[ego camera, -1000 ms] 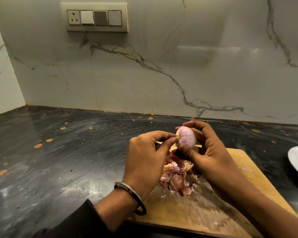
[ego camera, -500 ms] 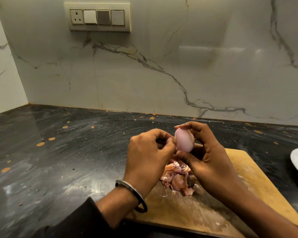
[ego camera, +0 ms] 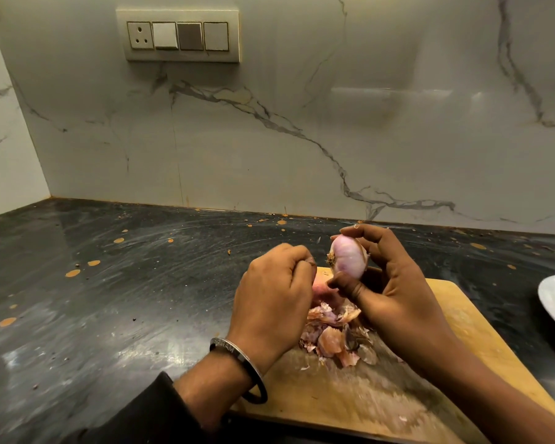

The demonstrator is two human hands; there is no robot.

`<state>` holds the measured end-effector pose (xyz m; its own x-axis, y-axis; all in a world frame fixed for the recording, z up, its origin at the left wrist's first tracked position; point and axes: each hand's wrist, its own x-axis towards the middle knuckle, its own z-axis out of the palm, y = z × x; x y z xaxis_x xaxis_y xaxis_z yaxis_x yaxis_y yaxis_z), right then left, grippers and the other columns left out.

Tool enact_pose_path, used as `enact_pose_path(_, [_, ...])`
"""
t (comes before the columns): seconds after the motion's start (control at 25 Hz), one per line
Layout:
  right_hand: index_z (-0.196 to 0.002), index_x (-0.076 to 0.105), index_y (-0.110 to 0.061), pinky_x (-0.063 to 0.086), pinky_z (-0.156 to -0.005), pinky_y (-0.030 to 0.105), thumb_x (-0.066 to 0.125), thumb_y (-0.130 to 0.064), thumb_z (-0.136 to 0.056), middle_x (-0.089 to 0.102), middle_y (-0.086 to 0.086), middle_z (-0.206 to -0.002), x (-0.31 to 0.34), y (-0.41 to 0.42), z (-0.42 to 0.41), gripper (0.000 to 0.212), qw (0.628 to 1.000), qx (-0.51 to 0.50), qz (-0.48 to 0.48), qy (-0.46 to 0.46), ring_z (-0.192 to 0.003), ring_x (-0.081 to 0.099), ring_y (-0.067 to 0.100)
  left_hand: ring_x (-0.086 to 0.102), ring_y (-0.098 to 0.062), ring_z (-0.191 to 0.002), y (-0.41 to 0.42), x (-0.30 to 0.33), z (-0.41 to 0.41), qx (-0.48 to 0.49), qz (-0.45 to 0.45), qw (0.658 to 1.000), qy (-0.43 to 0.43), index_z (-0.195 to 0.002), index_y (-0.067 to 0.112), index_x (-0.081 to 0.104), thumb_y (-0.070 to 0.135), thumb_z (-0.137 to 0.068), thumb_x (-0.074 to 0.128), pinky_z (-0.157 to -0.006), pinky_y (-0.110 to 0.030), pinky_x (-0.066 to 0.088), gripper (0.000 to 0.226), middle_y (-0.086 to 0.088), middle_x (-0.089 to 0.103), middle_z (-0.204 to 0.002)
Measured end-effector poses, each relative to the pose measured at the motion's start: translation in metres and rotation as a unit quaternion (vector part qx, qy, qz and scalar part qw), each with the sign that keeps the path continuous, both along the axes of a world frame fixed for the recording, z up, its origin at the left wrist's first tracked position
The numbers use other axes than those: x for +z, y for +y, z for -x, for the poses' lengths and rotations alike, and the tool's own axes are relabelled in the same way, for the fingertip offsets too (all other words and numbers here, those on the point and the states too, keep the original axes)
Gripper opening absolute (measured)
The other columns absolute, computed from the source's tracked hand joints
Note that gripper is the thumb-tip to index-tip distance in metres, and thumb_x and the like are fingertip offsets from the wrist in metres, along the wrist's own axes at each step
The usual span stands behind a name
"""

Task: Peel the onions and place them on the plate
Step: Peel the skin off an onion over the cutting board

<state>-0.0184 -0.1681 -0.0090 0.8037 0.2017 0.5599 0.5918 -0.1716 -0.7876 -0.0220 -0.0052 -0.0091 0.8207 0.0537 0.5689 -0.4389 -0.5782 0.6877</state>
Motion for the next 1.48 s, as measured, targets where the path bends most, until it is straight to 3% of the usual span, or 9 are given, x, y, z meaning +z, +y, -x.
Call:
enact_pose_path(0.12, [-0.122, 0.058, -0.036, 0.058, -0.066, 0.02, 0.078, -0.031, -0.071, 0.066, -0.011, -0.114, 0.002, -0.001, 0.002, 0.055, 1.0, -0.007, 0.012, 0.0, -0.088, 0.071, 0.012, 0.051, -0.01, -0.059, 0.0, -0.002, 0.0, 0.003, -0.003, 1.0, 0.029, -0.072, 0.024, 0.054, 0.056, -0.084, 0.031, -0.054, -0.035, 0.042, 0.042, 0.008, 0.056, -0.061])
enact_pose_path(0.24, [-0.123, 0.061, -0.041, 0.06, -0.065, 0.031, 0.081, -0.042, -0.066, 0.064, -0.016, -0.115, 0.004, -0.004, 0.001, 0.06, 0.998, -0.04, 0.052, -0.02, -0.089, 0.068, 0.016, 0.063, -0.003, -0.068, 0.002, 0.0, -0.001, -0.039, 0.048, 0.998, 0.025, -0.087, 0.029, 0.06, 0.073, -0.086, 0.039, -0.059, -0.028, 0.049, 0.049, 0.01, 0.067, -0.074])
enact_pose_path(0.4, [-0.128, 0.063, -0.032, 0.057, -0.074, 0.023, 0.083, -0.037, -0.063, 0.062, -0.015, -0.116, 0.003, -0.006, -0.003, 0.068, 0.997, -0.044, 0.063, -0.033, -0.102, 0.065, 0.007, 0.074, -0.015, -0.088, -0.002, 0.003, 0.0, -0.218, 0.194, 0.952, 0.089, -0.114, 0.021, 0.061, 0.041, -0.087, 0.062, -0.072, -0.033, 0.061, 0.034, -0.002, 0.075, -0.1])
enact_pose_path(0.64, [-0.132, 0.059, -0.032, 0.06, -0.07, 0.027, 0.077, -0.046, -0.07, 0.066, -0.013, -0.116, 0.004, -0.008, -0.005, 0.066, 0.996, -0.065, 0.06, 0.008, -0.097, 0.067, 0.007, 0.074, -0.029, -0.073, 0.002, 0.004, -0.002, -0.271, 0.295, 0.909, 0.115, -0.12, 0.016, 0.06, 0.015, -0.1, 0.051, -0.06, -0.029, 0.06, 0.022, -0.009, 0.075, -0.096])
enact_pose_path(0.8, [-0.126, 0.065, -0.032, 0.051, -0.057, 0.015, 0.084, -0.024, -0.071, 0.074, -0.009, -0.107, 0.004, -0.012, -0.006, 0.058, 0.998, -0.033, 0.007, 0.055, -0.086, 0.073, 0.011, 0.075, -0.024, -0.081, 0.0, 0.0, -0.005, -0.232, 0.248, 0.938, 0.065, -0.119, 0.015, 0.066, 0.011, -0.097, 0.057, -0.066, -0.033, 0.062, 0.024, 0.002, 0.075, -0.103])
enact_pose_path(0.92, [-0.128, 0.065, -0.032, 0.05, -0.056, 0.013, 0.086, -0.015, -0.071, 0.074, -0.008, -0.108, 0.003, -0.013, -0.006, 0.063, 0.997, -0.05, 0.037, 0.04, -0.084, 0.072, 0.008, 0.073, -0.01, -0.088, 0.002, -0.002, -0.008, -0.151, 0.191, 0.97, 0.013, -0.109, 0.021, 0.072, 0.01, -0.095, 0.06, -0.066, -0.031, 0.061, 0.021, 0.006, 0.075, -0.096])
enact_pose_path(1.12, [-0.133, 0.062, -0.029, 0.05, -0.056, 0.013, 0.086, -0.019, -0.068, 0.074, -0.007, -0.108, 0.003, -0.01, -0.003, 0.07, 0.996, -0.058, 0.06, 0.017, -0.075, 0.069, 0.005, 0.071, -0.002, -0.084, 0.003, -0.002, -0.006, -0.107, 0.139, 0.984, -0.031, -0.108, 0.024, 0.072, 0.017, -0.092, 0.065, -0.061, -0.022, 0.06, 0.019, 0.013, 0.073, -0.093])
enact_pose_path(1.32, [-0.134, 0.062, -0.026, 0.052, -0.058, 0.015, 0.086, -0.02, -0.068, 0.074, -0.007, -0.106, 0.003, -0.01, -0.004, 0.07, 0.996, -0.062, 0.061, 0.007, -0.072, 0.068, 0.003, 0.069, 0.005, -0.09, 0.004, -0.001, -0.006, -0.082, 0.07, 0.993, -0.056, -0.115, 0.019, 0.072, 0.021, -0.092, 0.065, -0.074, -0.024, 0.06, 0.024, 0.014, 0.073, -0.101])
enact_pose_path(1.48, [-0.132, 0.062, -0.024, 0.054, -0.061, 0.013, 0.078, -0.036, -0.062, 0.072, -0.014, -0.108, 0.001, -0.007, -0.001, 0.074, 0.995, -0.061, 0.07, -0.019, -0.086, 0.071, 0.002, 0.067, 0.006, -0.084, 0.004, -0.002, -0.006, -0.053, 0.018, 0.995, -0.081, -0.114, 0.019, 0.072, 0.021, -0.095, 0.061, -0.07, -0.02, 0.059, 0.023, 0.015, 0.072, -0.093])
